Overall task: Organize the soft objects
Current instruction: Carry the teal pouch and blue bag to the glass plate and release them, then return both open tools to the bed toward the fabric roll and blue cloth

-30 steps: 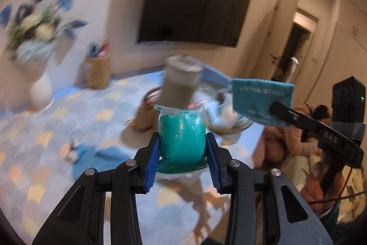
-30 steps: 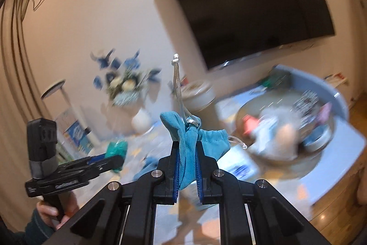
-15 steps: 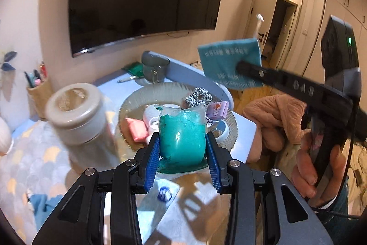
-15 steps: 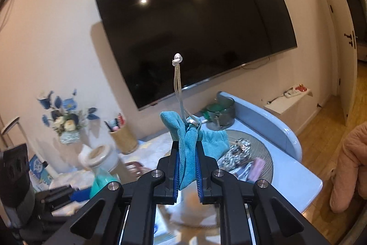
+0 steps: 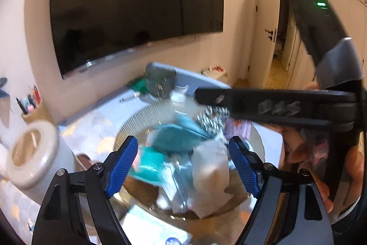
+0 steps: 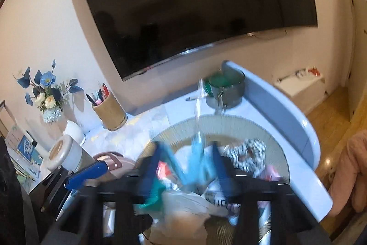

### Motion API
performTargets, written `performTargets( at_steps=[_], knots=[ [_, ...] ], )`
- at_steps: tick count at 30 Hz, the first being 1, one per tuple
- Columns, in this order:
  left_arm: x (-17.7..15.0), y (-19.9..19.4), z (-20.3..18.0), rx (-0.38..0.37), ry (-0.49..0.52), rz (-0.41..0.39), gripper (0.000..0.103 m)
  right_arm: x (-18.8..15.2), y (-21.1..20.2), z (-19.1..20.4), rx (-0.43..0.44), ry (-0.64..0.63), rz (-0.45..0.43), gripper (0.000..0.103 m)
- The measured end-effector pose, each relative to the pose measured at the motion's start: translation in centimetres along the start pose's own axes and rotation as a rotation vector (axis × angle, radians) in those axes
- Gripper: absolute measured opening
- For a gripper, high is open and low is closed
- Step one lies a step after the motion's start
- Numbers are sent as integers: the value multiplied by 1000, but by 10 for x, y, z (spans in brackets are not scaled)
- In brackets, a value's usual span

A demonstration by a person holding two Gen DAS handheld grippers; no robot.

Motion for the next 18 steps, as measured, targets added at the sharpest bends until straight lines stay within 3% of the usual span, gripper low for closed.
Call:
performTargets(
  at_steps=[4, 9, 12, 15, 18],
  knots=[
    [-9, -28, -5, -110, -57, -25, 80, -6, -21, -19, 56, 90, -12, 54],
    [-26, -90, 2, -91, -21, -70, 80, -20, -55, -23, 105, 129, -44, 57],
    [-54, -139, 27, -8, -7, -66, 80, -42, -71, -27, 107, 146, -79, 60],
    [-76, -178, 65, 71, -59, -63, 80, -71, -81, -19, 122, 133, -77, 61],
    [-102, -216, 118, 195, -138, -54, 80, -101, -87, 1, 122, 77, -53, 61]
  ],
)
Point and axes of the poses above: each gripper's, at about its wrist camera, not at the fingertips, and y roughly the way its jaws point, z to its left, x to its top, the point moved 7 cm from there along y, roughly the way its jaws point, and after that the axes turned 13 degrees about y, right-handed, at the moved point
